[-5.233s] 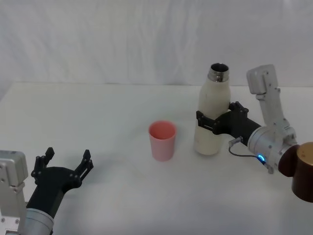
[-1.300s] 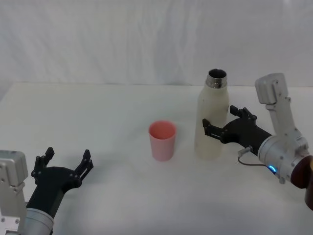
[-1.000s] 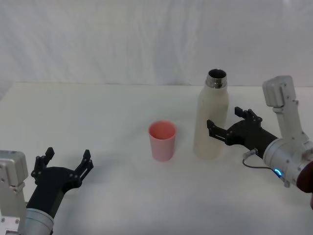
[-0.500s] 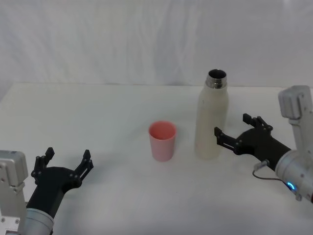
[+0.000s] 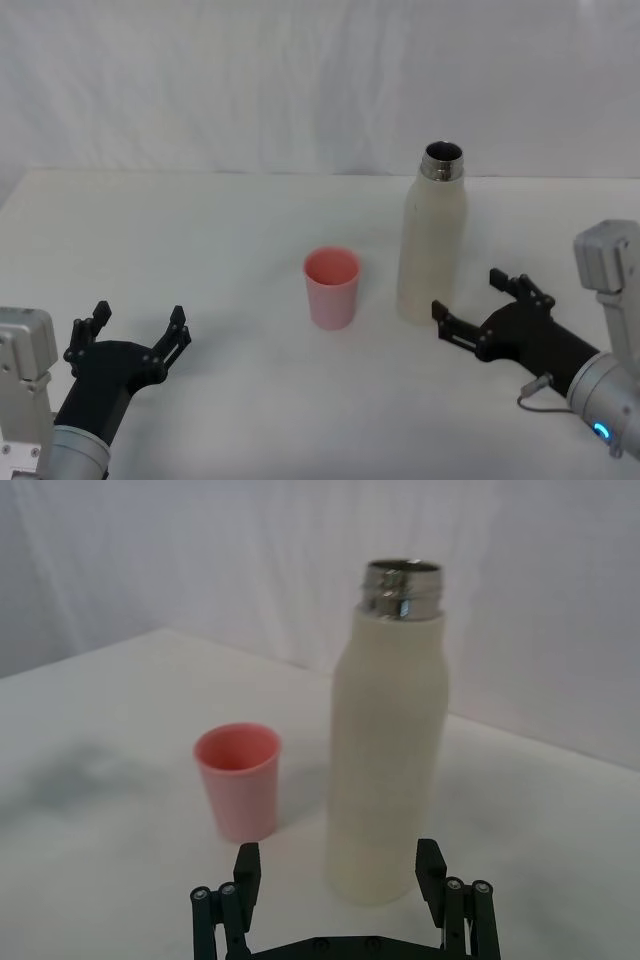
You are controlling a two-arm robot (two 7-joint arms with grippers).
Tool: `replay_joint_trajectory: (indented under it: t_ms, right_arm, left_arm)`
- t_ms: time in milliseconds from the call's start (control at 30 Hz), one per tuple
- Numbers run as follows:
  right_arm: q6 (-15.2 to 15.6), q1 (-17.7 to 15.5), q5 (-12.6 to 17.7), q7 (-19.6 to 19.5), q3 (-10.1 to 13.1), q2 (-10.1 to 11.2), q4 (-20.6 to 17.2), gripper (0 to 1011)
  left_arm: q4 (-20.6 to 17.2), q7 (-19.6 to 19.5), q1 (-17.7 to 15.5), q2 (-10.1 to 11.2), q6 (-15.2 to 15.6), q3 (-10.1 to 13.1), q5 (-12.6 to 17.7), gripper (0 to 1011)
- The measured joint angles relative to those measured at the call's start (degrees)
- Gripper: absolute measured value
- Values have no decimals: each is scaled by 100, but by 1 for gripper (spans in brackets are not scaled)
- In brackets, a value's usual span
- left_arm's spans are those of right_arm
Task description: Grasp the thermos with one hand and pour water into the cup lid.
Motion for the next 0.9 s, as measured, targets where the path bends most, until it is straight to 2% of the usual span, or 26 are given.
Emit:
replay_joint_trajectory:
  t_ms: [567, 900]
  right_arm:
    - [-171, -172, 85, 34, -270, 44, 35, 1001]
    - [-190, -180, 92, 36, -288, 41, 52, 1001]
  left_arm:
    - [0, 0, 0, 0, 0, 0, 0, 1001]
    - [0, 0, 0, 0, 0, 0, 0, 1001]
